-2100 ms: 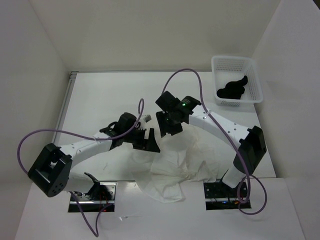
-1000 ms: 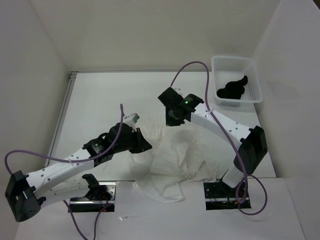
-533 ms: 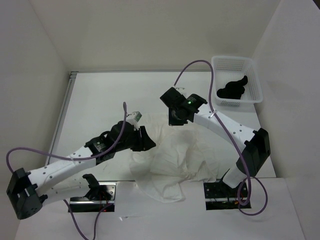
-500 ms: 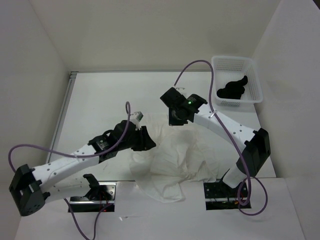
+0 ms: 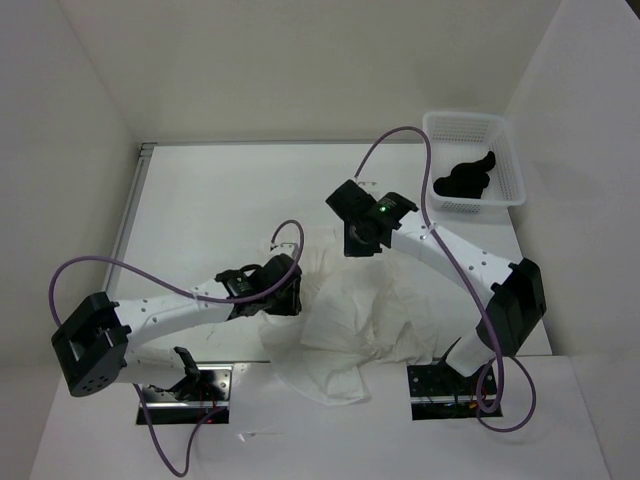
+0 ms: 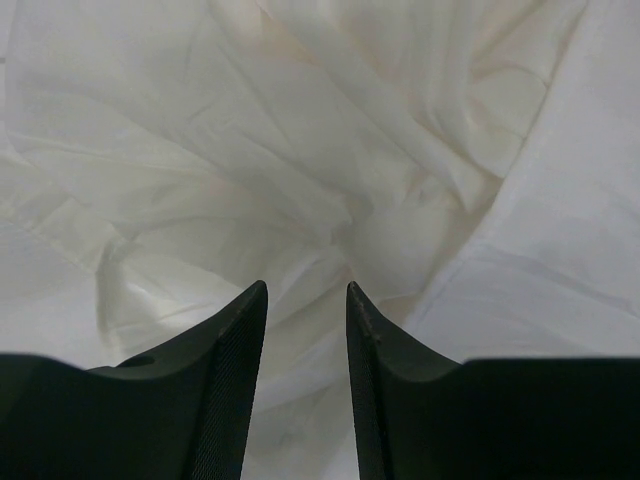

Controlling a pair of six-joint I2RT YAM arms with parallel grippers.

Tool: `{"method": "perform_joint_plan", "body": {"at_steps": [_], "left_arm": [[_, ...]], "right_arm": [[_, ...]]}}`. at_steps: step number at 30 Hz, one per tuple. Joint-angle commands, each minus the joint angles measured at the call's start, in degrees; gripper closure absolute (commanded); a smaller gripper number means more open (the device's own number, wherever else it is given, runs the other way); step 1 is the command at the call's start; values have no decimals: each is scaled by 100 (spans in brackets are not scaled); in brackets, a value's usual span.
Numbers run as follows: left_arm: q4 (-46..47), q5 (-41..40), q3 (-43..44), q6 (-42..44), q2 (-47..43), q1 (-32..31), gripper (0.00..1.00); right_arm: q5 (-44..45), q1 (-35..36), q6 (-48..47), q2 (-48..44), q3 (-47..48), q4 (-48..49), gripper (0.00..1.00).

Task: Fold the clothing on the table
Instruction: Flatten the skirt out

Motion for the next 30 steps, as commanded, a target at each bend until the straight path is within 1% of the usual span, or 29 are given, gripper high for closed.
{"method": "perform_joint_plan", "body": {"at_steps": [1,4,6,11,13,17,20,22,23,25,30], "left_arm": [[134,-271,-123,-80,16,-38,55],[512,-139,-176,-19,-36,-90,55],[566,-139,-115,104,-36,-230,55],[732,203,8,508,34,-284,54],[785,387,-44,509,34,-284,54],[864,257,-185,456,34,-336,54],[1119,257,-185,456,34,-336,54],[1242,327,-185,535,139,-336,54],[1312,518,-185,587,139,-336,54],[1313,582,-97,649,271,-389,54],[962,635,35,702,271,-591,54]], "right_arm": [[138,-103,57,-279,-40,-62,100],[76,-155,4,-217,-40,-62,100],[15,-156,4,-113,21,-62,98],[15,-156,4,-112,136,-62,98],[15,-156,-48,-59,136,-115,97],[15,-156,-48,-59,136,-115,97],[15,-156,-48,-59,136,-115,96],[15,-156,-48,-59,136,-115,96],[15,-156,-48,-59,136,-115,96],[15,-156,-48,-59,136,-167,96],[15,-156,-48,-59,136,-168,95]]}}
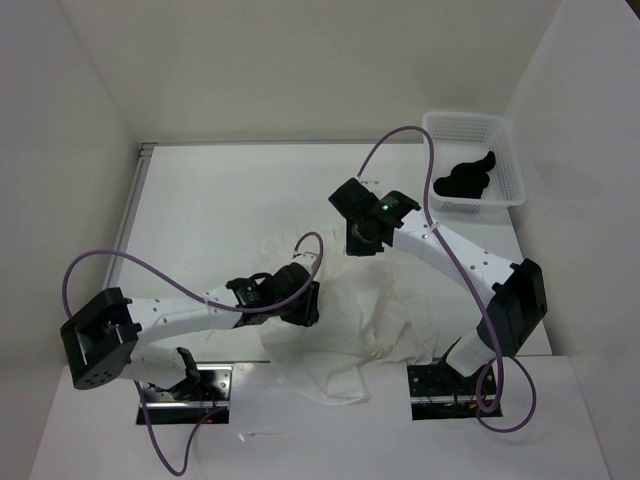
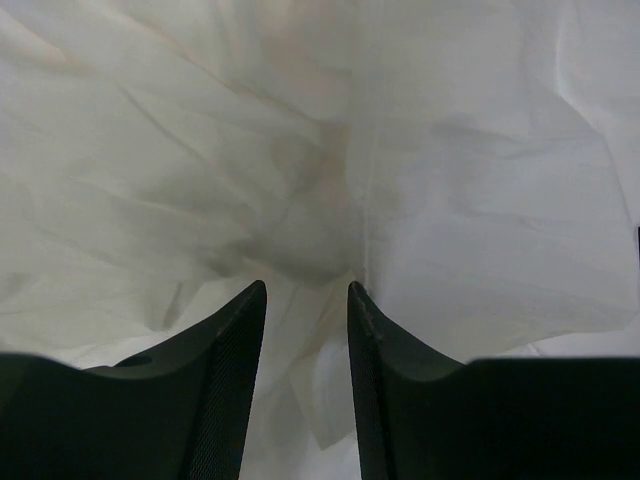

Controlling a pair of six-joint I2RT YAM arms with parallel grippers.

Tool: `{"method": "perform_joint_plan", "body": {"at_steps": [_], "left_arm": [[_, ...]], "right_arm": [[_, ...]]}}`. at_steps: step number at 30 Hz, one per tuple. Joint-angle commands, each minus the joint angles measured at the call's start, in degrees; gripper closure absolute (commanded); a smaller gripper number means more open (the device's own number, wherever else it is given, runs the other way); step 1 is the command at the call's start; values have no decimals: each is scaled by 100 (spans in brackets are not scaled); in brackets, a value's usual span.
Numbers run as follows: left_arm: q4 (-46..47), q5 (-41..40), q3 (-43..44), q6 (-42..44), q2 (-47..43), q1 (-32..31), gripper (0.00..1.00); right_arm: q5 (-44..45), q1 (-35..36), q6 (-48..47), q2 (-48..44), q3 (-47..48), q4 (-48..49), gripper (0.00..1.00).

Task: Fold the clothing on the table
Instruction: Flatten the skirt out

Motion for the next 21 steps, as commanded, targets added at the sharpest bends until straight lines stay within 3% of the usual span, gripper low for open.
{"method": "perform_joint_plan", "body": {"at_steps": [1,9,21], "left_arm": [[-101,136,183,153,13,-121,54],[-418,242,245,153,-338,-271,54],[-101,-1015,456,153,417,-271,54]], "right_arm": [[61,-31,-22,-24,138,-128,95],[61,-31,-74,28,138,-128,94],[8,-31,-180,248,297,-128,92]]}}
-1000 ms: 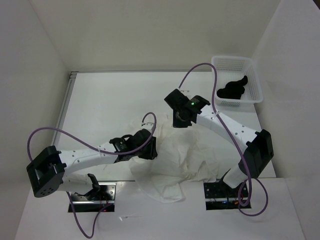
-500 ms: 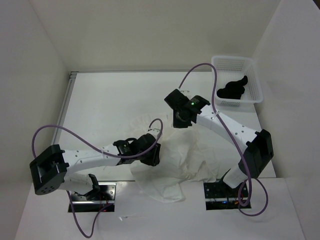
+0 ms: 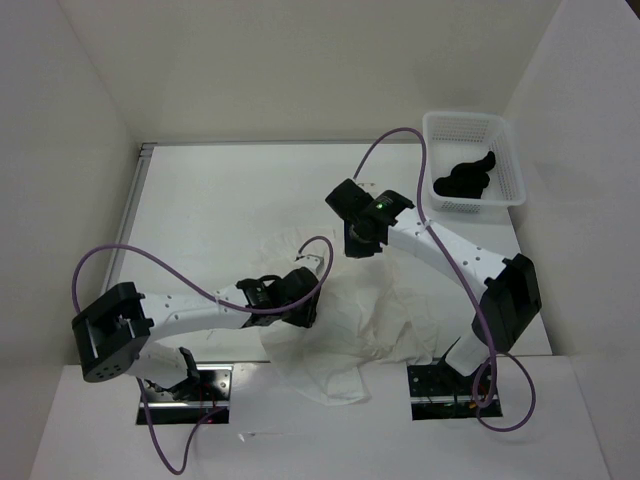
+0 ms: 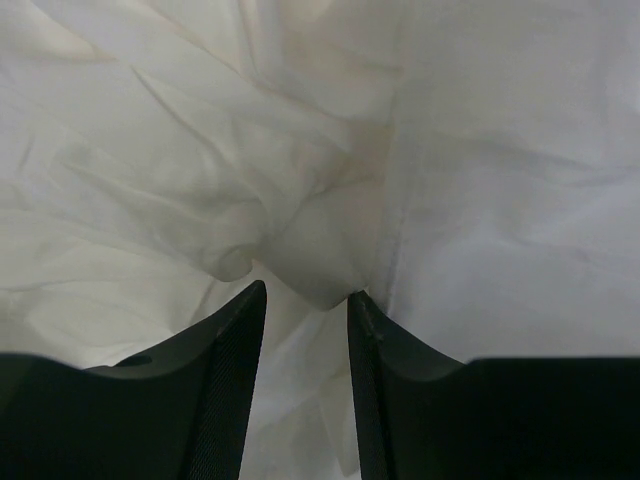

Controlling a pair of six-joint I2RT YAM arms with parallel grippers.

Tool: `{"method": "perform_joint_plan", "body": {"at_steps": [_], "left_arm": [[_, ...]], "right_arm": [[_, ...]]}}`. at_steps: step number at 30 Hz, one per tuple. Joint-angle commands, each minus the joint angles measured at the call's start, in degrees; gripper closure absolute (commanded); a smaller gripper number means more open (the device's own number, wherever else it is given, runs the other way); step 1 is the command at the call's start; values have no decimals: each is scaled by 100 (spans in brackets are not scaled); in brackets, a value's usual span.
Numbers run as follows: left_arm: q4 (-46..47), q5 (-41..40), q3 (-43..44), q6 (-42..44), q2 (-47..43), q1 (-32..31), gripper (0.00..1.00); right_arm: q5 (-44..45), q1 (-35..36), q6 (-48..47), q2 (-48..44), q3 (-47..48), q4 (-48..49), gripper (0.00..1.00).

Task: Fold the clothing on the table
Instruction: Flatten the skirt out

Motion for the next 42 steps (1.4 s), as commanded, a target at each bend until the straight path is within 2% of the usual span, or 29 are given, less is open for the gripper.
{"method": "perform_joint_plan", "body": {"at_steps": [1,8,9,11,12,18,20,22,23,25,26,27,30,32,34,37,40,42], "left_arm": [[294,-554,279,86,103,-20,54],[435,-1169,463,-187,-11,-20,54],[435,-1170,463,-187,-11,-20,59],[506,-1231,568,32,-12,-20,91],[506,-1292,621,33,119,-20,100],[-29,-1801,1288,488,323,-20,100],[-301,-1802,2068,822,235,147,100],[-934,-1723,2850,1244,182,349,100],[-1336,-1793,3724,1411,182,532,100],[-1708,-2109,4625,1841,418,683,100],[-1988,-2241,5473,1991,489,805,100],[-2095,-2451,5891,2106,646,859,100],[-2166,-2270,7007,2546,841,1026,100],[-2280,-2050,7326,2626,1042,1097,100],[-2368,-1856,7424,2556,1218,1097,100],[-2448,-1663,6925,2188,1448,1158,100],[-2106,-1374,5854,1897,1326,1210,100],[-1773,-1066,5124,1642,1193,1341,100]], "right_arm": [[38,-31,-73,47,262,-89,92],[-225,-31,-73,47,95,95,91],[-225,-31,-73,47,95,148,91],[-287,-31,-73,47,33,148,91],[-287,-31,-73,47,33,209,91],[-339,-31,-73,-129,-151,376,91],[-453,-31,-73,-295,-213,456,82],[-541,-101,-152,-348,-266,613,77],[-672,-101,-152,-435,-266,745,71],[-805,-163,-275,-568,-266,886,71],[-918,-224,-276,-655,-266,1026,68],[-972,-294,-336,-656,-196,1088,66],[-1139,-444,-468,-814,-126,1264,60],[-1209,-505,-522,-866,-72,1396,55],[-1262,-558,-574,-867,-20,1396,54],[-1175,-558,-635,-867,33,1449,54],[-832,-558,-636,-867,33,1326,54],[-936,-673,-636,-937,-19,1378,54]]}}
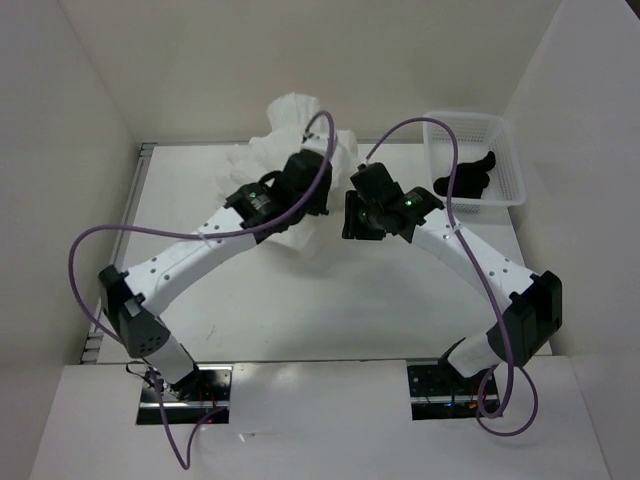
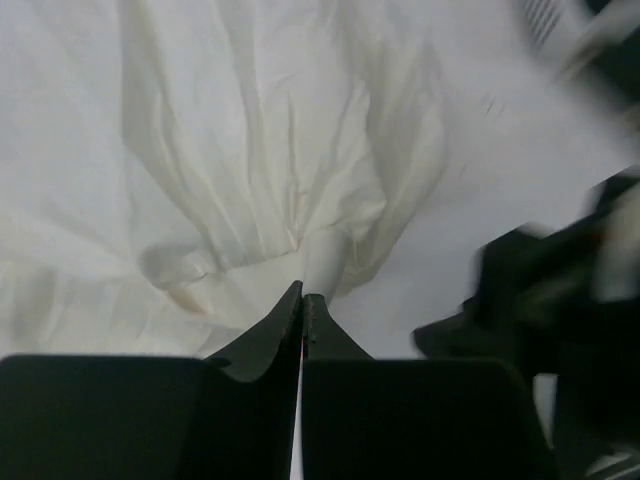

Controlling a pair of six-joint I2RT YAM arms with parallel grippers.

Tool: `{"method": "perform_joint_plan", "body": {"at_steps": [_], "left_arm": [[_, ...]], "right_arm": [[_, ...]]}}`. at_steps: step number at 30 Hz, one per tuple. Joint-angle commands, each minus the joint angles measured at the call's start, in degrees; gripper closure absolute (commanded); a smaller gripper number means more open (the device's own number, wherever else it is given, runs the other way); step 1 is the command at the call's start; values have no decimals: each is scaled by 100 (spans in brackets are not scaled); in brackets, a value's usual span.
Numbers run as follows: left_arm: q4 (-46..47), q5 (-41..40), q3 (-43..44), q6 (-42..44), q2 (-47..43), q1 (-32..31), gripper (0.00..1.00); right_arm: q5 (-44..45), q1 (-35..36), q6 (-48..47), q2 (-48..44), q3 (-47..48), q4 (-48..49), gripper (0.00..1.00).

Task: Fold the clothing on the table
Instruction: Flatten the skirt out

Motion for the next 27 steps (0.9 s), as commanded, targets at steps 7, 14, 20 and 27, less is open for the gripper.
{"method": "perform_joint_plan", "body": {"at_steps": [7,14,20,27], "left_arm": [[89,1092,-839,-714,105,670,100],[28,1522,-31,-767,25,943,100],[-25,1944,322,-873,-44,995,100],[-51,2015,1638,-873,-72,1101,100]], "right_arm": [[-815,-457,316,-556,53,1291,50],[-1660,-599,642,-38,-150,2126,50],[-1917,-599,713,392,-98,2514,50],[-976,-704,230,832,516,1881,47]]}}
